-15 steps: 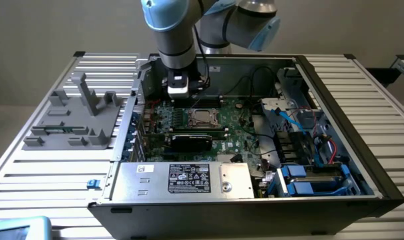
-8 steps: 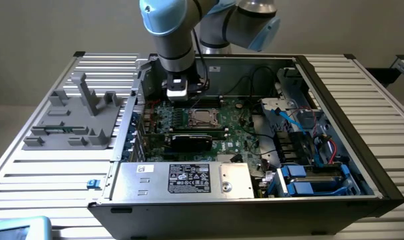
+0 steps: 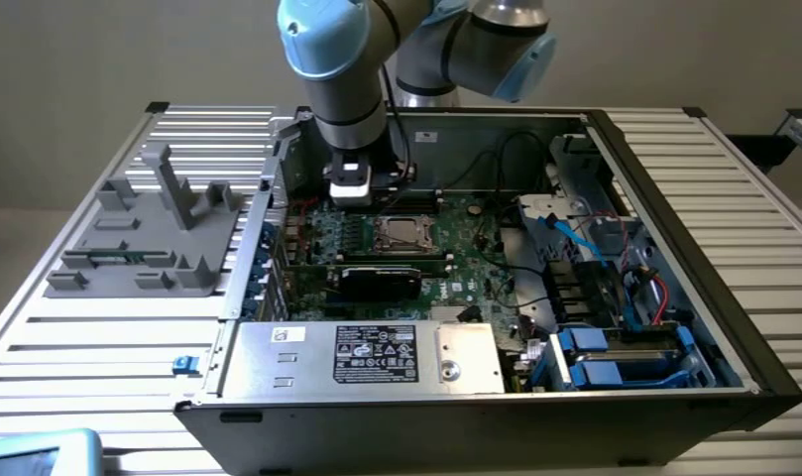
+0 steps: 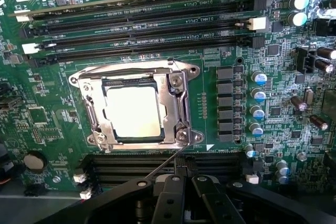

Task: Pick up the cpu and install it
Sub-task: 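Install the first cpu locking lever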

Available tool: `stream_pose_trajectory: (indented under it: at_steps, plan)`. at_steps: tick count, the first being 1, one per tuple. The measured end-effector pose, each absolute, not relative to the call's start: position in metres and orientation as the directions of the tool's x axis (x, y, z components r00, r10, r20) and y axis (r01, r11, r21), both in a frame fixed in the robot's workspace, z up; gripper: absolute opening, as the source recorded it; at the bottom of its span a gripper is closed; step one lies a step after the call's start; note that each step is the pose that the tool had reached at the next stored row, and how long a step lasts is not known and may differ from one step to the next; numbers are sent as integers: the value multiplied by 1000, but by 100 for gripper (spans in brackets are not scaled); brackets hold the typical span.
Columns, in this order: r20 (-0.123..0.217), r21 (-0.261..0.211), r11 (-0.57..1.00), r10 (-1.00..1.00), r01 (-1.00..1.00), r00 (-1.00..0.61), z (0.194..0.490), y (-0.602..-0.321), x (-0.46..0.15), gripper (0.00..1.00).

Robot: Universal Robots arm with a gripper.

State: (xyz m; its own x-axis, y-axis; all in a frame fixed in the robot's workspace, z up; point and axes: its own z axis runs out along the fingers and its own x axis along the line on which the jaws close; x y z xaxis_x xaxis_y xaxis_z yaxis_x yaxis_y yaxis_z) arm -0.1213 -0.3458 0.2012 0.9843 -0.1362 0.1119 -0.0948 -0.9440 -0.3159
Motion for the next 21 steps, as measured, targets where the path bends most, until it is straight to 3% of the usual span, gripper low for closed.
stream_pose_trajectory:
  at_steps: [21]
  plan:
    - [111, -321, -937, -179, -135, 978, 195, -344, -116, 11]
